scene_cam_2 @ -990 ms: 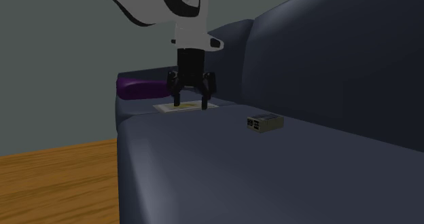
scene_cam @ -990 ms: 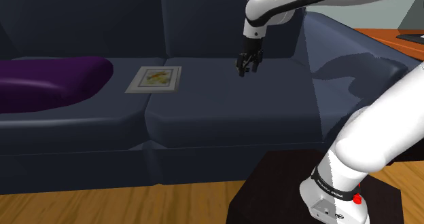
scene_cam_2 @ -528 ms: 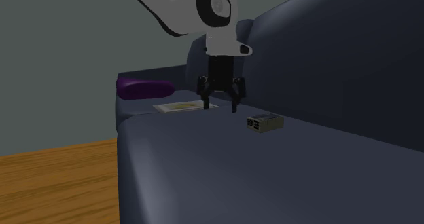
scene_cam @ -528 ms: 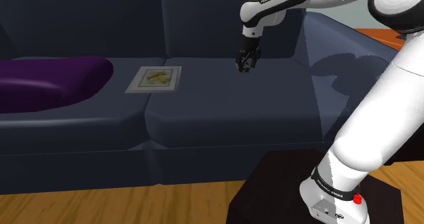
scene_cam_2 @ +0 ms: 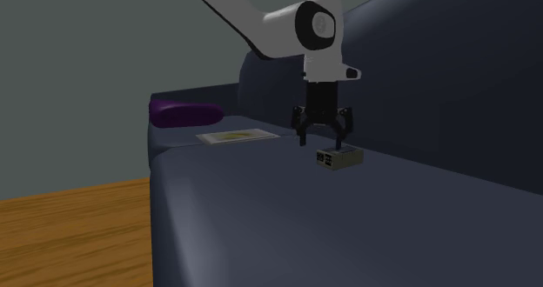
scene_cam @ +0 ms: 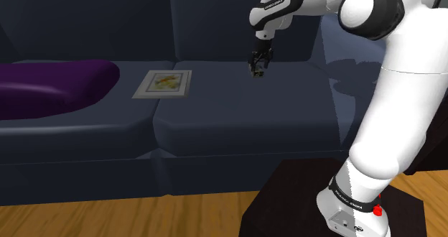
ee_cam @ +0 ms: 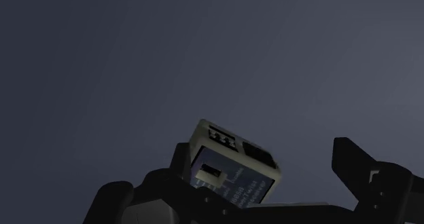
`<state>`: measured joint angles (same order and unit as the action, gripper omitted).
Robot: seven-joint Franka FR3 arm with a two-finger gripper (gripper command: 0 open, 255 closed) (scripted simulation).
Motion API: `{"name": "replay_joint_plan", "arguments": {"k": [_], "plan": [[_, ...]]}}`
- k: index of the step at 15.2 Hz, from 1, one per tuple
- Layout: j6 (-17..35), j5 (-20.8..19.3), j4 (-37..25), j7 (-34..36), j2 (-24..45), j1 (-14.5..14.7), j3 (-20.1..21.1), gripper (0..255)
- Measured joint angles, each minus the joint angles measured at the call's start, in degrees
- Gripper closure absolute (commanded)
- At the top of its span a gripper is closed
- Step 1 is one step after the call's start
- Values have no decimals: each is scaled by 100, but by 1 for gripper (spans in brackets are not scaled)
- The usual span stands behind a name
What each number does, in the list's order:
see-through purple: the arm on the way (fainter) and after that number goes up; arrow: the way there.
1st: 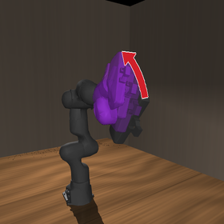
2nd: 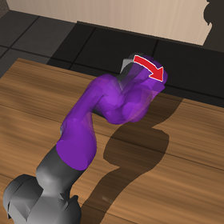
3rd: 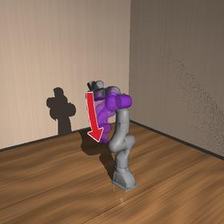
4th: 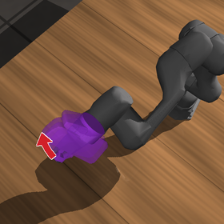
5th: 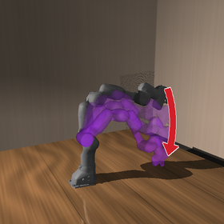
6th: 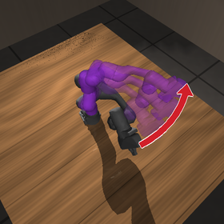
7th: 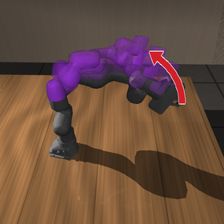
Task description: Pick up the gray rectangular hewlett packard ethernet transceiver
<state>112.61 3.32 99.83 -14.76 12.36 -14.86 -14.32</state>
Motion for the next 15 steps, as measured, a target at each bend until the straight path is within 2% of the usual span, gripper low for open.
{"name": "replay_joint_plan", "arguments": {"k": [1, 3, 9, 10, 15], "plan": [[-23, 52, -218, -75, 184, -76, -34, 0], [88, 94, -256, -122, 327, -124, -51, 0], [451, 143, -50, -141, 484, -131, -34, 0], [478, 147, -35, -143, 495, -131, -32, 255], [505, 152, -20, -149, 496, -134, -32, 255]]}}
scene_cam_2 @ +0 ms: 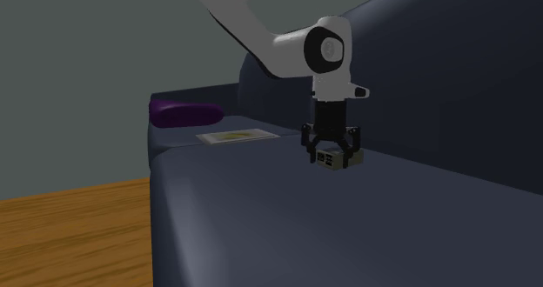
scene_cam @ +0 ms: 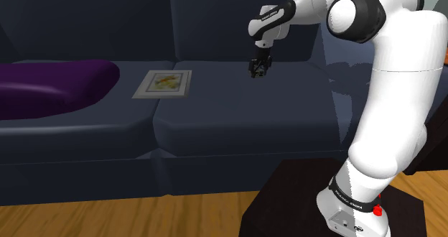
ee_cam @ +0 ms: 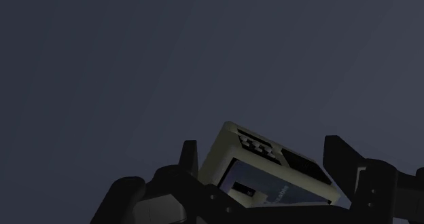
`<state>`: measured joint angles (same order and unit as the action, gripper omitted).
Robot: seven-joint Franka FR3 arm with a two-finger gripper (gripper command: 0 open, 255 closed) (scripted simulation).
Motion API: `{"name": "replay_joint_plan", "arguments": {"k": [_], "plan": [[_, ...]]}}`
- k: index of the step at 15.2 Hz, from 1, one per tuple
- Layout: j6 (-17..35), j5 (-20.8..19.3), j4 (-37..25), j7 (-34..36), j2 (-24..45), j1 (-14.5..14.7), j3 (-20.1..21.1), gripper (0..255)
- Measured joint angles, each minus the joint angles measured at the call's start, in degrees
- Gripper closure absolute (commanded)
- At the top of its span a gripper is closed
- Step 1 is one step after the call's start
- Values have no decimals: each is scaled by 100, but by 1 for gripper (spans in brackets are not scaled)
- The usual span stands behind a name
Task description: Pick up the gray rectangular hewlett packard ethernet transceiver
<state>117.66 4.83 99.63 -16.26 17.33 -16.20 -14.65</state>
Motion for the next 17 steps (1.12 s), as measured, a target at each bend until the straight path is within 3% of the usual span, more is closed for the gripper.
{"name": "replay_joint_plan", "arguments": {"k": [6, 17], "plan": [[-35, -3, -32, 5, 3, 0, -1, 255], [-766, -67, -595, 43, -168, -1, -26, 255]]}}
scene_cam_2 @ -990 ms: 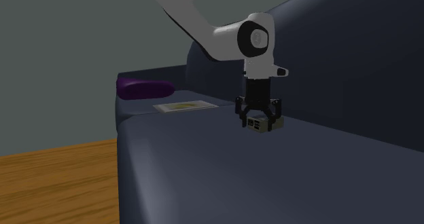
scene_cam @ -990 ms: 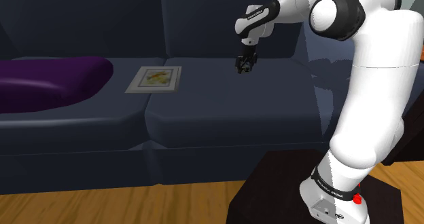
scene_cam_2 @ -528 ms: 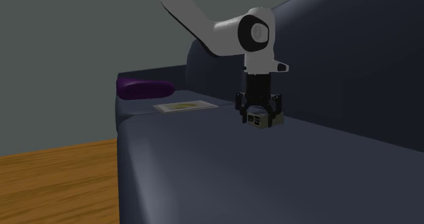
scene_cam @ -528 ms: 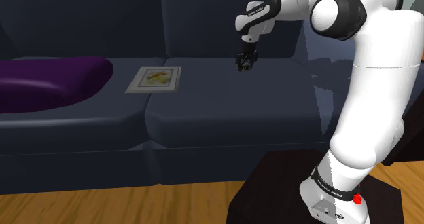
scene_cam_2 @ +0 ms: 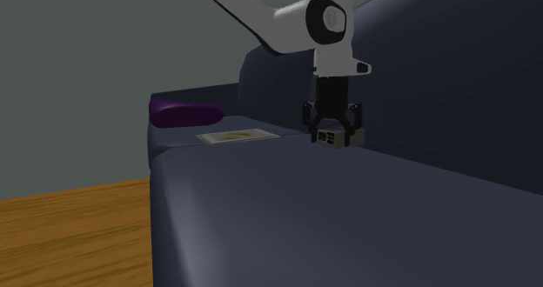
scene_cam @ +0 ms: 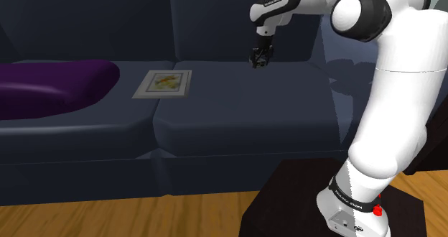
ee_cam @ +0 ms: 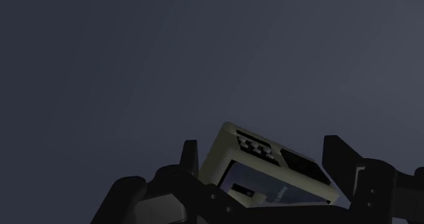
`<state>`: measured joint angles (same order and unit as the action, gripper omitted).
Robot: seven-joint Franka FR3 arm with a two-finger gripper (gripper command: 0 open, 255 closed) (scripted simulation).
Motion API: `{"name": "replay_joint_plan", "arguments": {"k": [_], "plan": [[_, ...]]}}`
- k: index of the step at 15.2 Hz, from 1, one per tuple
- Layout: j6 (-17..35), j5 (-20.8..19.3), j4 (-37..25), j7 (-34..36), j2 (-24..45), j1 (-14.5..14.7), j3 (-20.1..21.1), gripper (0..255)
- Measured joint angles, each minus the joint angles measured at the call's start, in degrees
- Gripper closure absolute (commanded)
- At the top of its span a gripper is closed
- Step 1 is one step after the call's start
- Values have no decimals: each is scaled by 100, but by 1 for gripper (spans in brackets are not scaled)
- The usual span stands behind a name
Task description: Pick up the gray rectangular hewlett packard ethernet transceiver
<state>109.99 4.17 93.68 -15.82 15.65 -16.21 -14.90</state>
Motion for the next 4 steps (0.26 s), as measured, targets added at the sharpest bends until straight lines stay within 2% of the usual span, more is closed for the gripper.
{"name": "replay_joint_plan", "arguments": {"k": [4], "plan": [[-272, -18, -222, 16, -54, 1, -6, 255]]}}
